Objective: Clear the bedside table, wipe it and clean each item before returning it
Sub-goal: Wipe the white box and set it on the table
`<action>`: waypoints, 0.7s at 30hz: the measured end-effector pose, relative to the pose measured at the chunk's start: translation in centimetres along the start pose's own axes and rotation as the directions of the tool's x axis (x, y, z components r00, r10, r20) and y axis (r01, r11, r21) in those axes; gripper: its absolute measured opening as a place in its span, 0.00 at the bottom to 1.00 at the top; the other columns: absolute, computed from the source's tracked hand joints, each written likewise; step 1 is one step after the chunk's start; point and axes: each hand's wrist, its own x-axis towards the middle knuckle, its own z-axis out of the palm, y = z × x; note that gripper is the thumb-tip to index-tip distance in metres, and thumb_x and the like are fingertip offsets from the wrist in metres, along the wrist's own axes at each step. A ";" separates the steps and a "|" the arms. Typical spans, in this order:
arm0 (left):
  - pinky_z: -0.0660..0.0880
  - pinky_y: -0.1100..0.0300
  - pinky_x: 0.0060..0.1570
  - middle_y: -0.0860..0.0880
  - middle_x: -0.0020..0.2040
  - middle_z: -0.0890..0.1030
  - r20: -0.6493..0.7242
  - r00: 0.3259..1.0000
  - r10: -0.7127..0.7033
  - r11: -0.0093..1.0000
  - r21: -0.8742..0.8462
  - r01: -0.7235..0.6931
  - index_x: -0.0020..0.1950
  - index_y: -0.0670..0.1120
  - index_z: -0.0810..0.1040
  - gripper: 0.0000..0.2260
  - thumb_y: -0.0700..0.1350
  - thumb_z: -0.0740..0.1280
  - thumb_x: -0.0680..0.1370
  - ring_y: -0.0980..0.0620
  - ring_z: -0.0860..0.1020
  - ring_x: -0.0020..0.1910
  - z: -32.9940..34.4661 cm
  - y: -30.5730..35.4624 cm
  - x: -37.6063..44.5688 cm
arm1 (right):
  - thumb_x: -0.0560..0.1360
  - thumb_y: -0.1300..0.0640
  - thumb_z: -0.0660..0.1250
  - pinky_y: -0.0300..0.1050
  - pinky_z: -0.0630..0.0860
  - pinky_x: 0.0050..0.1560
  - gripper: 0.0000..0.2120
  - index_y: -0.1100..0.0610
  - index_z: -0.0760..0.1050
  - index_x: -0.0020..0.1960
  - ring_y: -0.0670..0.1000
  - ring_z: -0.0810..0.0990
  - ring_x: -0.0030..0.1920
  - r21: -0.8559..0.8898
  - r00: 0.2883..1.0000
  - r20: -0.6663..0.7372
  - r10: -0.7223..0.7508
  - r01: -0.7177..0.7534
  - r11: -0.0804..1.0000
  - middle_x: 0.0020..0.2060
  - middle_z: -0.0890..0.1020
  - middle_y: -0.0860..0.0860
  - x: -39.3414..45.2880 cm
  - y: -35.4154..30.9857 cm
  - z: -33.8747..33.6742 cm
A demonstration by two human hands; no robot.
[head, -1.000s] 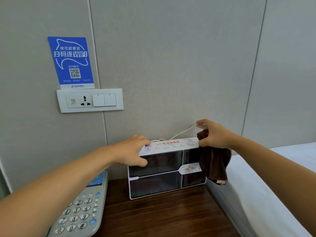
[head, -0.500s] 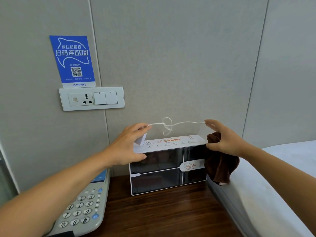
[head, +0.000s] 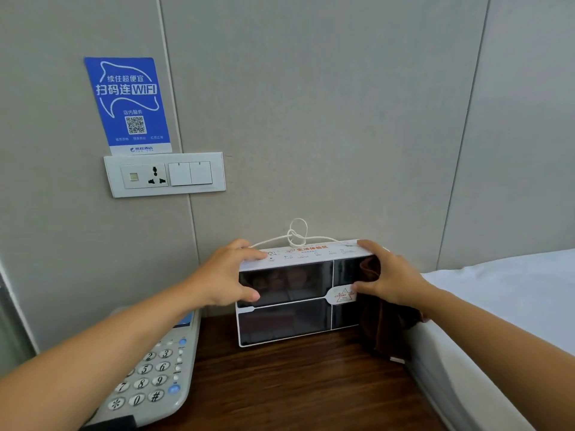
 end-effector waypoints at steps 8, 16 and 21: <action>0.68 0.57 0.67 0.56 0.69 0.69 -0.030 0.999 -0.011 0.995 0.095 0.014 0.76 0.56 0.73 0.37 0.50 0.82 0.69 0.50 0.69 0.67 0.6 0.4 0.3 | 0.67 0.42 0.81 0.53 0.76 0.65 0.47 0.41 0.60 0.80 0.56 0.79 0.65 -0.008 0.995 -0.069 0.068 -0.068 0.998 0.68 0.79 0.50 0.0 0.1 0.7; 0.64 0.52 0.72 0.52 0.76 0.66 0.153 0.988 -0.003 0.975 0.218 -0.031 0.78 0.55 0.70 0.37 0.57 0.79 0.72 0.47 0.64 0.73 -1.8 1.5 0.9 | 0.70 0.35 0.76 0.56 0.81 0.60 0.55 0.34 0.40 0.81 0.58 0.82 0.61 -0.223 0.999 -0.012 0.031 -0.033 0.974 0.68 0.79 0.52 -1.4 -1.4 -1.1; 0.69 0.56 0.67 0.50 0.63 0.76 0.132 0.991 0.019 0.995 -0.095 -0.007 0.57 0.56 0.84 0.15 0.56 0.78 0.72 0.50 0.74 0.64 -3.7 1.7 1.6 | 0.74 0.38 0.72 0.53 0.80 0.53 0.45 0.40 0.50 0.82 0.58 0.81 0.58 -0.403 0.996 -0.089 -0.009 -0.027 0.915 0.61 0.81 0.52 -2.0 -3.0 -2.4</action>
